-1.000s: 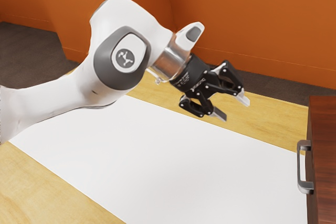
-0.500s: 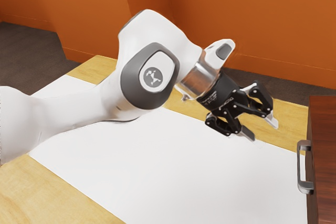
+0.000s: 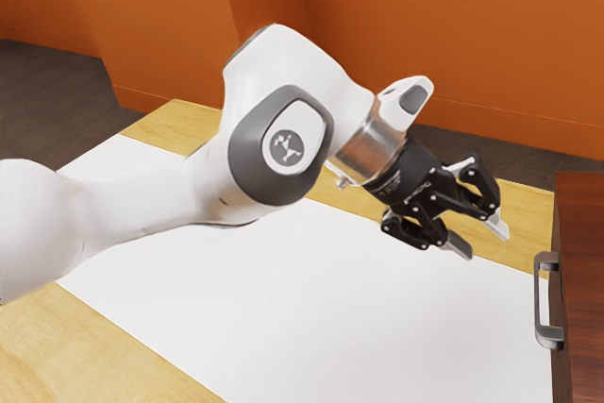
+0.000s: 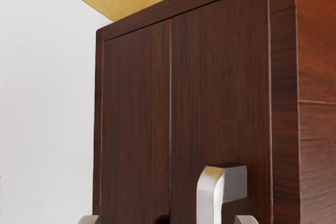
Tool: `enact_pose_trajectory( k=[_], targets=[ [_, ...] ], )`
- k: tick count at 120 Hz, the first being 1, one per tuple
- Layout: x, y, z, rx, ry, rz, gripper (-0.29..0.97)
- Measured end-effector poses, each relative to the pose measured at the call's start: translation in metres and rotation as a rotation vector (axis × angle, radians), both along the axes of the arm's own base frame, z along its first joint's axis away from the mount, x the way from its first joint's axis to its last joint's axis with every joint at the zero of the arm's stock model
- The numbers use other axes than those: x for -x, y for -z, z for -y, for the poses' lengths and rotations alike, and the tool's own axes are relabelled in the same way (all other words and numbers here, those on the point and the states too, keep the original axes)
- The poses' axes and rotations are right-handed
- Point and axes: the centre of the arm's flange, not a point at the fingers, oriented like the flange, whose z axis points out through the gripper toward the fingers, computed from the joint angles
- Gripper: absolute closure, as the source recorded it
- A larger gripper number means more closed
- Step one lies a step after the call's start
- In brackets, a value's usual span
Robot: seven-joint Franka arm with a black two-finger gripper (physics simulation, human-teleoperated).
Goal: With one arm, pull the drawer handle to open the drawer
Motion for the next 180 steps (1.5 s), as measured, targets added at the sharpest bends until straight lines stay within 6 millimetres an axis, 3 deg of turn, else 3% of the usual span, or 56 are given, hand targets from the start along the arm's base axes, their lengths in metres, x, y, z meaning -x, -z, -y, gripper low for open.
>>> enact_pose_trajectory(
  k=[31,53,74,111,180],
  targets=[
    [0.008,0.001,0.027,-0.002,0.041,0.007,0.42],
    [0.003,0.012,0.026,-0.004,0.035,-0.006,0.46],
    [0.009,0.012,0.045,-0.004,0.061,0.003,0.49],
    [0.010,0.019,0.057,-0.007,0.076,-0.001,0.52],
    [0.008,0.032,0.057,-0.037,0.082,-0.012,0.60]
  ],
)
